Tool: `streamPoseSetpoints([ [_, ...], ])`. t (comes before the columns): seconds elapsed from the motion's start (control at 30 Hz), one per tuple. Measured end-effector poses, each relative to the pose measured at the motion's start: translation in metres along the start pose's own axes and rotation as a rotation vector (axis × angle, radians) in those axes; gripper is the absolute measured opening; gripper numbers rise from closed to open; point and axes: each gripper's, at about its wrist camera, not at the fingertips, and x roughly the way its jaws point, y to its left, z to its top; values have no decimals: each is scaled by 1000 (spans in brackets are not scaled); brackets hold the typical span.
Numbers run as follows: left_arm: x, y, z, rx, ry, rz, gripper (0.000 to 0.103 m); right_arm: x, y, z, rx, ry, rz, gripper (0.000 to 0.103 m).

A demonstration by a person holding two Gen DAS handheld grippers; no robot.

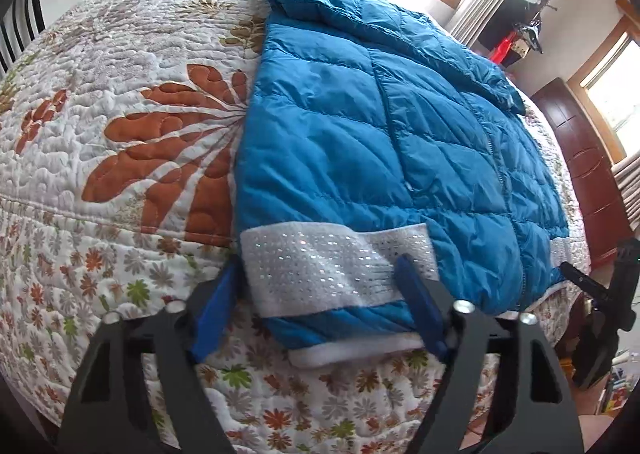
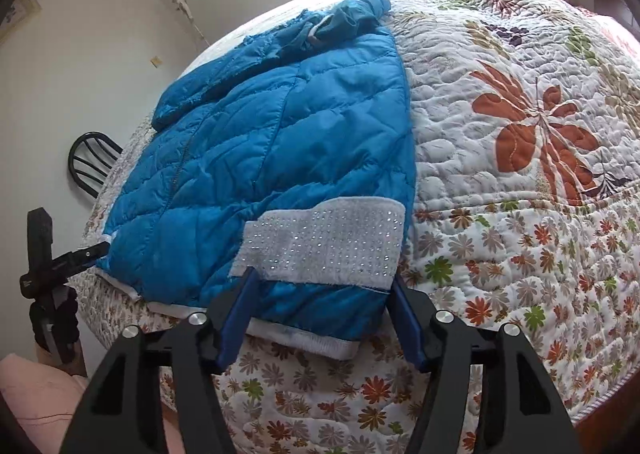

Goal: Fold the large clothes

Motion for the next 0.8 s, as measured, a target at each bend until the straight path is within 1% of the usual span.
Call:
streamPoseSetpoints([
  [0.07, 0, -2, -1, -6, 5, -13, 60, 0, 0, -1, 1, -3, 13, 51],
  [0.13, -1, -3, -3, -13, -6, -11, 48, -2, -2, -1, 14, -8, 38, 32],
  [0.17, -2, -2, -3, -23, -11, -17, 40, -3, -4, 0, 18, -13, 47, 29],
  [0.2, -3, -1, -3, -40, -18, -22, 31, -5, -5, 0, 20, -21, 56, 24],
  [0.23, -6, 2, -3, -61, -30, -38, 27, -8, -6, 0, 23, -31, 67, 19],
  [0.27, -10, 3, -4, -73, -48, -54, 19, -11, -7, 0, 26, -42, 83, 17],
  [0.3, -15, 3, -5, -73, -74, -65, 17, -14, -7, 1, 27, -54, 98, 15],
  [0.4, -30, -3, -8, -40, -148, -89, 14, -21, -8, 4, 23, -84, 130, 13],
  [0.5, -41, -5, -5, -23, -200, -135, 13, -30, -5, 9, 11, -118, 159, 12],
  [0.57, -46, -5, -1, -13, -218, -158, 12, -37, -1, 15, -5, -140, 169, 12],
  [0.67, -51, -4, 11, -17, -230, -216, 12, -45, 5, 29, -29, -160, 174, 11],
  [0.8, -62, -8, 38, -12, -243, -273, 12, -61, 16, 58, -71, -195, 175, 11],
])
